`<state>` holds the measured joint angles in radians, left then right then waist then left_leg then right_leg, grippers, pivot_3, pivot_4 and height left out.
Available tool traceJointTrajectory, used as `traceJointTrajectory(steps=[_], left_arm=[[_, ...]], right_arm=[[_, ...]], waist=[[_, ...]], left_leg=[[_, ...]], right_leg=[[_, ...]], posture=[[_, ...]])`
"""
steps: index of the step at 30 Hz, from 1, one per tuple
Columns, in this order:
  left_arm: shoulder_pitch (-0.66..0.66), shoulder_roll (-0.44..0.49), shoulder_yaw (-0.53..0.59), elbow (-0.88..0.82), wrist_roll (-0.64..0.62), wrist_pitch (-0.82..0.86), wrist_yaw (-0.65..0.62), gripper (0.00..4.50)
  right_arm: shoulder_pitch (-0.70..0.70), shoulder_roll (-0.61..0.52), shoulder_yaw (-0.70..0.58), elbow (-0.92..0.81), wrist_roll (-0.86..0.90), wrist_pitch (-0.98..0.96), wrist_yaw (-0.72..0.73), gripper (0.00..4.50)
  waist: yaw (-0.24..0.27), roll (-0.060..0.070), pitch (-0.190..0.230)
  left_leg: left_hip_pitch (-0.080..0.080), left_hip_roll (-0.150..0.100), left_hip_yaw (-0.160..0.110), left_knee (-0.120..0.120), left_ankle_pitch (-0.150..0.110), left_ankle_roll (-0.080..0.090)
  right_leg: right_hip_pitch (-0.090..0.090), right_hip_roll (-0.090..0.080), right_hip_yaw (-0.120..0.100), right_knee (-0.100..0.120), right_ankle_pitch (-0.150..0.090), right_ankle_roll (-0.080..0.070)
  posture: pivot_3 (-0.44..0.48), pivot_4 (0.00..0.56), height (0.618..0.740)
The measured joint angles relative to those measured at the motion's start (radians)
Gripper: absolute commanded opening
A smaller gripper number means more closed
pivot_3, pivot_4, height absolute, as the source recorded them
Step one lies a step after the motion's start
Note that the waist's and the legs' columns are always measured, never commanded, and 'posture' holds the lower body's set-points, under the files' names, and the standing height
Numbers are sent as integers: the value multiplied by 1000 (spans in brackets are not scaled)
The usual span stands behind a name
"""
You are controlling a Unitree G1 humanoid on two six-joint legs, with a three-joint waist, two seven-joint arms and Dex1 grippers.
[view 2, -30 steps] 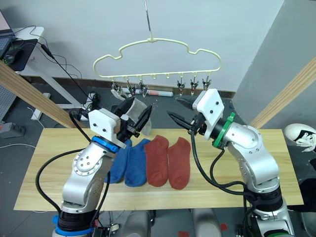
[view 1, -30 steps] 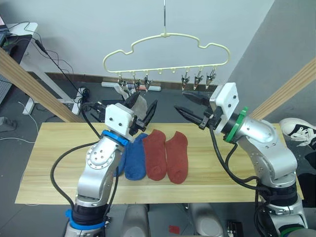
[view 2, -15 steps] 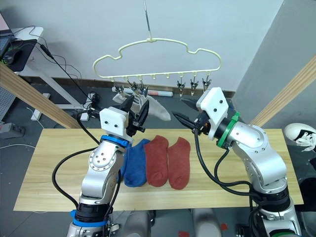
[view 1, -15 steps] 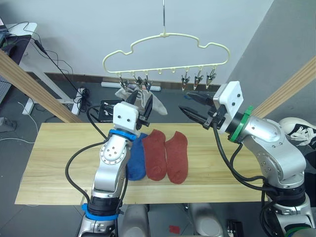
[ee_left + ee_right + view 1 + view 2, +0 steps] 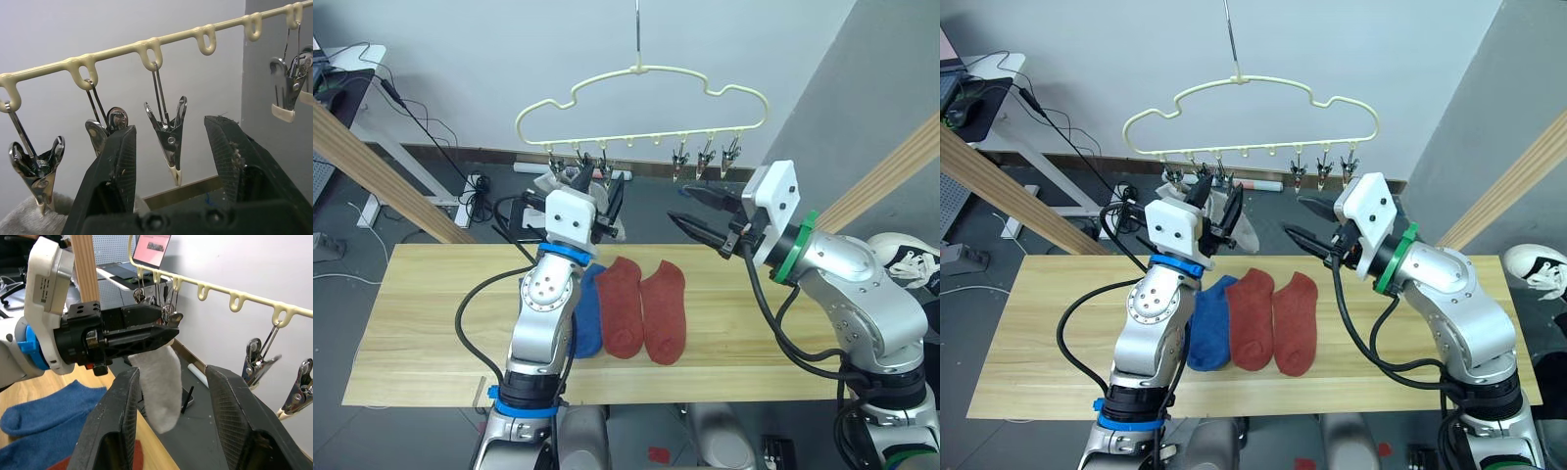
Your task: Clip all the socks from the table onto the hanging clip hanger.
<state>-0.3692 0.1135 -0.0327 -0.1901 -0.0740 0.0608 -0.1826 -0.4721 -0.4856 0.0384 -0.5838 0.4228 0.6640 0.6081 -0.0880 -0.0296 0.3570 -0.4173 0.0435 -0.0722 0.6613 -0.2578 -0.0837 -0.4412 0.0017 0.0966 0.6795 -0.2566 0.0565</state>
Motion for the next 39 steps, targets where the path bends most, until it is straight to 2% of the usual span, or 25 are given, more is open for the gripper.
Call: traceJointTrajectory(steps=[17, 18, 20, 22, 39], left_arm=[[-33, -22, -5, -6, 51, 41, 72, 2430], [-34, -23, -5, -7, 52, 41, 73, 2152], [-35, -25, -5, -8, 55, 41, 76, 1903], [-35, -25, -5, -8, 58, 41, 82, 1368], [-43, -29, -12, -8, 77, 40, 83, 1368]], right_arm=[[15, -24, -6, 0, 32, -2, 4, 2210], [15, -24, -6, 1, 32, -2, 4, 2210], [15, -24, -6, 1, 32, -2, 4, 2210], [15, -24, -6, 1, 32, -2, 4, 2210], [16, -24, -6, 2, 32, -5, 4, 2210]], waist=[[0, 0, 0], [0, 0, 0], [0, 0, 0], [0, 0, 0], [0, 0, 0]], left_leg=[[0, 0, 0, 0, 0, 0], [0, 0, 0, 0, 0, 0], [0, 0, 0, 0, 0, 0], [0, 0, 0, 0, 0, 0], [0, 0, 0, 0, 0, 0]], right_leg=[[0, 0, 0, 0, 0, 0], [0, 0, 0, 0, 0, 0], [0, 0, 0, 0, 0, 0], [0, 0, 0, 0, 0, 0], [0, 0, 0, 0, 0, 0]], posture=[[-171, 357, 740], [-171, 357, 740], [-172, 357, 740], [-172, 358, 740], [-168, 358, 740]])
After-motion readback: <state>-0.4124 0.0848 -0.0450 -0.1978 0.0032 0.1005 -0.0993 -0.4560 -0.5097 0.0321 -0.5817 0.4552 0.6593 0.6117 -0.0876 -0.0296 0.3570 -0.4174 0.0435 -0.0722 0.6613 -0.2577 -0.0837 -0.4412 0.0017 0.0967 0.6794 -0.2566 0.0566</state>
